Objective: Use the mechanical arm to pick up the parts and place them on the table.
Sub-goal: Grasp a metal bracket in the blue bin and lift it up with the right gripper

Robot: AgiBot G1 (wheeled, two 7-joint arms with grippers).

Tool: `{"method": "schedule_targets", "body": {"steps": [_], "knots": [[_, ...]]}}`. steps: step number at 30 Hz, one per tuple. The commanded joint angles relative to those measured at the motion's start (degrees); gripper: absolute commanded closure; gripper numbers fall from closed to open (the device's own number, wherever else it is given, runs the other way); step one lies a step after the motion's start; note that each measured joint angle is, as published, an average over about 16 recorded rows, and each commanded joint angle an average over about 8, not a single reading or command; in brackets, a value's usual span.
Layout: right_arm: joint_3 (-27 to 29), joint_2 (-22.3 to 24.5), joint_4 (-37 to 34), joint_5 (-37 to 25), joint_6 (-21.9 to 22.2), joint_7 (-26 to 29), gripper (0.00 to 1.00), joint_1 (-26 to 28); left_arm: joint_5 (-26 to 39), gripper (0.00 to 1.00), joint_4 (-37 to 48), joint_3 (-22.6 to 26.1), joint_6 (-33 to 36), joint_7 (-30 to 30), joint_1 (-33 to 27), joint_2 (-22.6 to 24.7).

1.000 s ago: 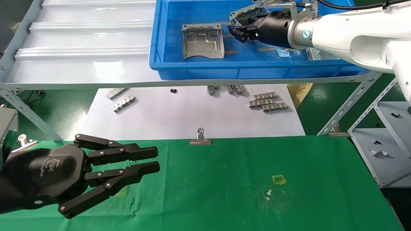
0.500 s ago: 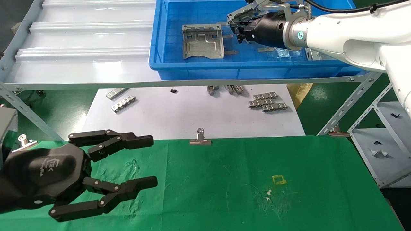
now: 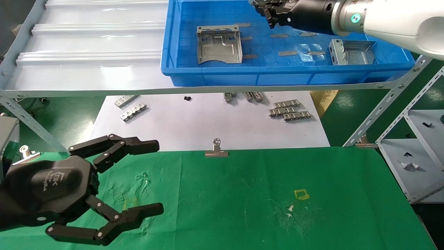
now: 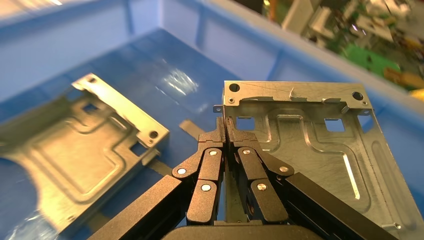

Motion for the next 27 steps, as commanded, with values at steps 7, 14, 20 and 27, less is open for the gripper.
{"method": "schedule_targets", "body": {"steps": [7,14,20,27], "knots": [[0.95,7.57,1.45,2.16,-16.55,-9.98,1.00,4.04,0.00,0.00,0.00,0.00,0.00,0.00,0.00,0.00],[1.08,13.03,1.77,3.61,-32.62,-15.75,1.00,6.18,0.00,0.00,0.00,0.01,0.00,0.00,0.00,0.00],[-0.28,16.10,4.10,5.10,-41.99,-18.52,1.00,5.76,-0.01,0.00,0.00,0.01,0.00,0.00,0.00,0.00],[-6.57,22.51,18.27,12.94,-43.25,-16.52,1.00,1.15,-0.01,0.00,0.00,0.01,0.00,0.01,0.00,0.00]]}}
